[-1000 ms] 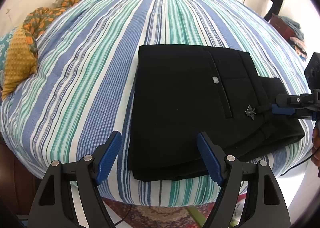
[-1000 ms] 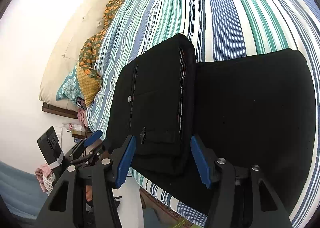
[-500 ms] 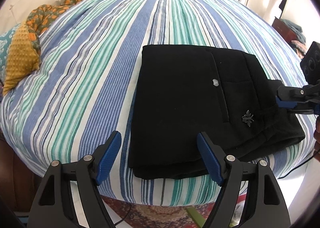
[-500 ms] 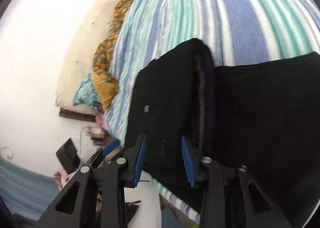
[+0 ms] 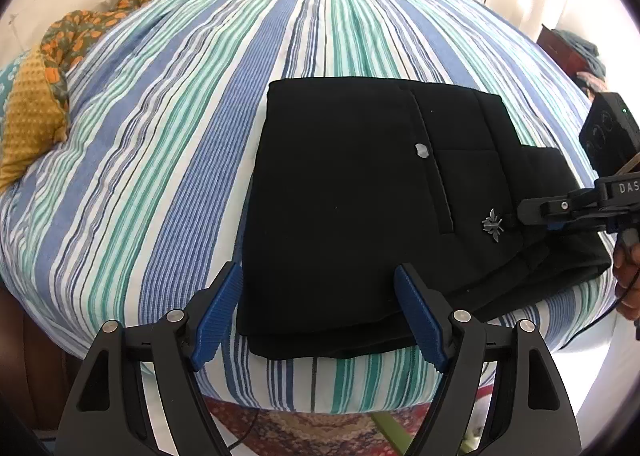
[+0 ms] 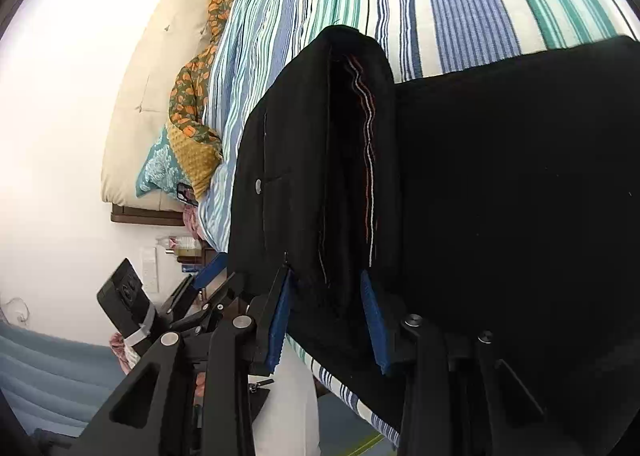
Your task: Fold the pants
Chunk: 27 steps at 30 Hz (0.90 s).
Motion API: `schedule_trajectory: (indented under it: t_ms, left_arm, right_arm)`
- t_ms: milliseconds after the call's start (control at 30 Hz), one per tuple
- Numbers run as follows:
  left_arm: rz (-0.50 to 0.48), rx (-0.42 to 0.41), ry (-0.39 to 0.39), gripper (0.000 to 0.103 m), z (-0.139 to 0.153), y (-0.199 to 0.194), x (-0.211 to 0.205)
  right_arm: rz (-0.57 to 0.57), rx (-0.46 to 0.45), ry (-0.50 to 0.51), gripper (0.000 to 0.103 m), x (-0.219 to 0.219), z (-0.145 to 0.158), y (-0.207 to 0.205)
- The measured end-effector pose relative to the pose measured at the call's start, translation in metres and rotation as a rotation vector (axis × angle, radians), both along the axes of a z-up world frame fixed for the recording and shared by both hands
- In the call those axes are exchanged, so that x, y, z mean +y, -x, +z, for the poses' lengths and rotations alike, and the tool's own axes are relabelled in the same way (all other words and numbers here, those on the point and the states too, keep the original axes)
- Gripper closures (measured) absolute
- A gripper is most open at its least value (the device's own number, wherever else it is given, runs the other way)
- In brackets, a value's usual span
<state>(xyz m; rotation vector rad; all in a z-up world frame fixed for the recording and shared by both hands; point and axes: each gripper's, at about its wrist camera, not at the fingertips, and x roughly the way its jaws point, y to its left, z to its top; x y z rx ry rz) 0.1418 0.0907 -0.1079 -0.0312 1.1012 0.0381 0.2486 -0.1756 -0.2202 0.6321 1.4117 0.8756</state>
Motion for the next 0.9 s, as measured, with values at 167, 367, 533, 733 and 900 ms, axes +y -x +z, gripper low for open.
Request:
schedule_trajectory:
  t_ms: [167, 367, 533, 733, 900]
  left_arm:
    - [0.013, 0.005, -0.001, 0.022, 0.004, 0.000, 0.004]
    - [0.007, -0.083, -0.022, 0.022, 0.049, 0.005, 0.015]
    - [-0.013, -0.135, -0.015, 0.021, 0.067, 0.004, 0.008]
    - [-0.059, -0.103, -0.034, 0.021, 0.053, 0.003, -0.017]
    - [-0.135, -0.104, -0.097, 0.021, 0.054, 0.007, -0.039]
  right_arm:
    - [0.096, -0.055, 0.097, 0.075, 0.027, -0.001, -0.010]
    - [0.068, -0.158, -0.074, 0.090, 0.000, 0.057, 0.000]
    - [0.032, -0.241, -0.097, 0.090, -0.048, 0.106, 0.011]
    - [-0.007, -0.192, 0.047, 0.090, -0.099, 0.088, 0.021]
    - [-0.089, -0.129, 0.055, 0.090, -0.146, 0.065, 0.036]
